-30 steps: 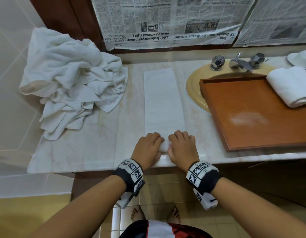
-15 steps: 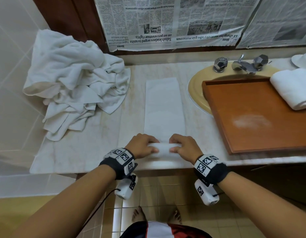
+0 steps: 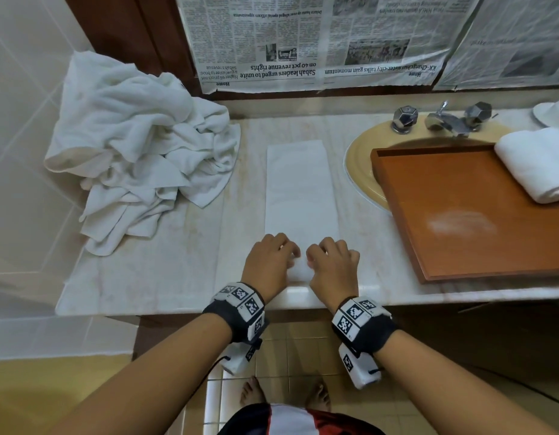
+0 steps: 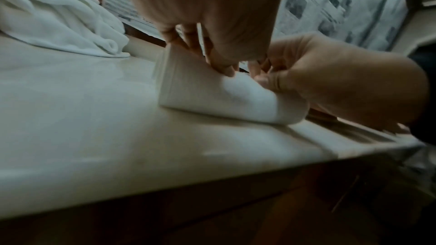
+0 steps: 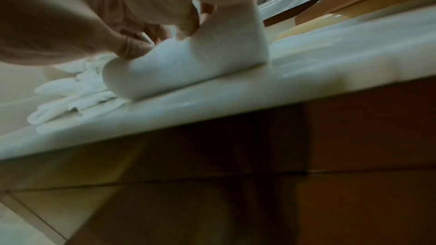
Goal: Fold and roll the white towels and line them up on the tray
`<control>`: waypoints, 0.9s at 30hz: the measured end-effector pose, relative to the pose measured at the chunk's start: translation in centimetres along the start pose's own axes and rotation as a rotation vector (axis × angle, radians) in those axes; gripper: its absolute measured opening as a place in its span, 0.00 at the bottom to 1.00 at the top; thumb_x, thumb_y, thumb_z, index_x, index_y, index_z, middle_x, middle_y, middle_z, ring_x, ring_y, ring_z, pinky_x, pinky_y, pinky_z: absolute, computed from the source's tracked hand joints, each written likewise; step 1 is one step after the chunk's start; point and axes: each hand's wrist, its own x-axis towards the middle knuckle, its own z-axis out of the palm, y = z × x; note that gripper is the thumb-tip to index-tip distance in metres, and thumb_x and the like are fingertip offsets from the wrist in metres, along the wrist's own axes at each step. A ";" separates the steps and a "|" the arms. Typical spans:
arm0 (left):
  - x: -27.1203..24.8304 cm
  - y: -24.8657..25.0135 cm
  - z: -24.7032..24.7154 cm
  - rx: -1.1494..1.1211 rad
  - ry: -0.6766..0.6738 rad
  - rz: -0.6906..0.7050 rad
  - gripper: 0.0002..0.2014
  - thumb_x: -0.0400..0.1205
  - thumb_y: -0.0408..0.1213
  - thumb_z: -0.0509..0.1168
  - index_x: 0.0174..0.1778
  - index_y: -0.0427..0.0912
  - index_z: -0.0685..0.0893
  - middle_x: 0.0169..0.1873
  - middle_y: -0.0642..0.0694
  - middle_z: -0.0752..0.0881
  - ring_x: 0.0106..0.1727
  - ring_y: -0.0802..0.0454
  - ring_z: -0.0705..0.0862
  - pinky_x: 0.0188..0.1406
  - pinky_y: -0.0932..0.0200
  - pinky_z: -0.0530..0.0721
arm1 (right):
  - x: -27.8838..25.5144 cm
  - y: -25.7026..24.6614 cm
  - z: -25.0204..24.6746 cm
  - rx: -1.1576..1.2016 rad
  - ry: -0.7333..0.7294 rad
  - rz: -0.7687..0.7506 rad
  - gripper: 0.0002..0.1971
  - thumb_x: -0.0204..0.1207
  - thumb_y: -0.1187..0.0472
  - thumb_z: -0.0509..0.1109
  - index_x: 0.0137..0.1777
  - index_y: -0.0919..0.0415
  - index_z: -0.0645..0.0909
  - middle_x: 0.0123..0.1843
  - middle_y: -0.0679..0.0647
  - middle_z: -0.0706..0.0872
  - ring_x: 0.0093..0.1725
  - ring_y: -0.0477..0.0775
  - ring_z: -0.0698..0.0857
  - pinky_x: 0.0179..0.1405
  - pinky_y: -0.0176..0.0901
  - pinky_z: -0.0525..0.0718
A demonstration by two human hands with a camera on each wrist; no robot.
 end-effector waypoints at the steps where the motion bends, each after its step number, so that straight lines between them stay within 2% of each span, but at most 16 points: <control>1: -0.3 0.1 0.3 0.013 0.035 0.033 0.13 0.67 0.26 0.77 0.46 0.43 0.87 0.43 0.46 0.85 0.40 0.43 0.83 0.33 0.53 0.77 | -0.3 0.1 0.2 -0.006 0.016 -0.015 0.16 0.56 0.72 0.76 0.40 0.53 0.79 0.41 0.50 0.78 0.40 0.57 0.76 0.41 0.49 0.66; 3: -0.7 0.1 0.7 0.054 0.061 0.069 0.17 0.61 0.25 0.78 0.44 0.41 0.89 0.42 0.44 0.86 0.36 0.43 0.82 0.29 0.56 0.75 | -0.7 0.4 0.3 -0.020 0.048 -0.052 0.09 0.64 0.63 0.71 0.44 0.54 0.81 0.44 0.50 0.80 0.43 0.57 0.78 0.43 0.50 0.71; 4: -0.9 0.2 0.9 0.069 0.060 0.085 0.17 0.61 0.26 0.78 0.46 0.40 0.89 0.43 0.43 0.86 0.37 0.43 0.83 0.29 0.56 0.75 | -0.8 0.6 0.3 -0.024 0.047 -0.066 0.09 0.66 0.57 0.67 0.47 0.54 0.81 0.46 0.50 0.80 0.44 0.56 0.78 0.45 0.51 0.72; 5: -1.1 0.3 0.9 0.076 0.063 0.104 0.16 0.64 0.28 0.76 0.47 0.39 0.89 0.45 0.42 0.85 0.38 0.42 0.83 0.29 0.56 0.76 | -0.9 0.9 0.3 -0.031 0.032 -0.085 0.13 0.65 0.53 0.64 0.49 0.54 0.80 0.47 0.50 0.80 0.46 0.55 0.77 0.46 0.51 0.74; 7: -1.6 0.1 1.0 0.059 0.060 0.124 0.13 0.71 0.36 0.68 0.50 0.38 0.88 0.47 0.40 0.84 0.40 0.42 0.82 0.31 0.56 0.76 | -1.0 1.4 0.5 -0.038 -0.024 -0.124 0.20 0.60 0.49 0.68 0.52 0.53 0.78 0.50 0.50 0.79 0.49 0.55 0.75 0.48 0.52 0.74; 9: -1.9 0.0 1.1 0.047 0.025 0.128 0.18 0.72 0.44 0.65 0.53 0.37 0.87 0.47 0.40 0.83 0.42 0.44 0.81 0.33 0.55 0.77 | -0.9 1.8 0.5 -0.076 -0.077 -0.159 0.26 0.55 0.50 0.76 0.55 0.52 0.75 0.52 0.50 0.78 0.50 0.55 0.76 0.47 0.52 0.74; 11: -1.9 -0.2 1.2 0.086 -0.022 0.133 0.24 0.68 0.46 0.71 0.56 0.36 0.87 0.48 0.39 0.83 0.44 0.43 0.80 0.36 0.54 0.79 | -0.5 1.8 0.2 -0.105 -0.123 -0.167 0.29 0.51 0.53 0.79 0.55 0.52 0.75 0.51 0.51 0.79 0.48 0.57 0.78 0.45 0.51 0.75; 13: -1.6 -0.3 1.0 0.120 -0.090 0.120 0.29 0.61 0.41 0.80 0.58 0.34 0.86 0.47 0.39 0.83 0.43 0.41 0.82 0.36 0.53 0.81 | 0.2 1.8 -0.2 -0.121 -0.142 -0.175 0.30 0.49 0.56 0.81 0.54 0.53 0.77 0.50 0.52 0.80 0.46 0.58 0.79 0.42 0.51 0.76; 16: -1.0 -0.2 0.3 0.154 -0.132 0.087 0.32 0.55 0.32 0.82 0.57 0.35 0.86 0.43 0.40 0.82 0.39 0.42 0.82 0.31 0.55 0.79 | 0.7 2.0 -0.7 -0.096 -0.157 -0.214 0.28 0.53 0.61 0.82 0.57 0.56 0.80 0.50 0.54 0.81 0.46 0.60 0.80 0.45 0.52 0.78; 19: -1.1 -0.6 0.1 0.144 -0.137 0.096 0.29 0.56 0.34 0.83 0.54 0.37 0.87 0.42 0.41 0.83 0.38 0.42 0.83 0.30 0.54 0.79 | 0.7 2.5 -0.9 -0.001 -0.192 -0.247 0.25 0.58 0.65 0.82 0.57 0.59 0.82 0.51 0.56 0.82 0.48 0.61 0.81 0.49 0.50 0.78; 21: -1.2 -0.8 -0.2 0.081 -0.161 0.100 0.26 0.63 0.39 0.82 0.57 0.38 0.86 0.46 0.40 0.84 0.42 0.40 0.84 0.36 0.52 0.80 | 0.7 2.5 -1.2 0.112 -0.244 -0.199 0.22 0.62 0.65 0.81 0.57 0.59 0.82 0.52 0.56 0.83 0.52 0.60 0.80 0.53 0.46 0.73; 23: -1.4 -0.9 -0.7 -0.014 -0.226 0.056 0.23 0.75 0.43 0.75 0.65 0.42 0.83 0.55 0.42 0.83 0.54 0.41 0.82 0.49 0.53 0.77 | 0.6 2.6 -1.8 0.271 -0.345 -0.039 0.18 0.64 0.64 0.81 0.55 0.57 0.84 0.52 0.53 0.83 0.53 0.55 0.78 0.51 0.41 0.71; 25: -1.6 -0.9 -1.2 -0.099 -0.310 -0.034 0.20 0.81 0.45 0.68 0.69 0.49 0.81 0.60 0.47 0.82 0.61 0.47 0.79 0.55 0.58 0.71 | 0.8 2.6 -2.3 0.471 -0.456 0.156 0.14 0.63 0.68 0.81 0.46 0.53 0.85 0.47 0.50 0.86 0.50 0.52 0.82 0.49 0.40 0.76; 27: -1.2 -1.0 -1.7 -0.192 -0.370 -0.129 0.18 0.82 0.43 0.67 0.68 0.52 0.81 0.62 0.49 0.83 0.63 0.49 0.79 0.59 0.58 0.71 | 1.4 2.3 -2.6 0.610 -0.523 0.291 0.14 0.62 0.73 0.80 0.40 0.52 0.86 0.43 0.48 0.88 0.49 0.52 0.84 0.50 0.42 0.80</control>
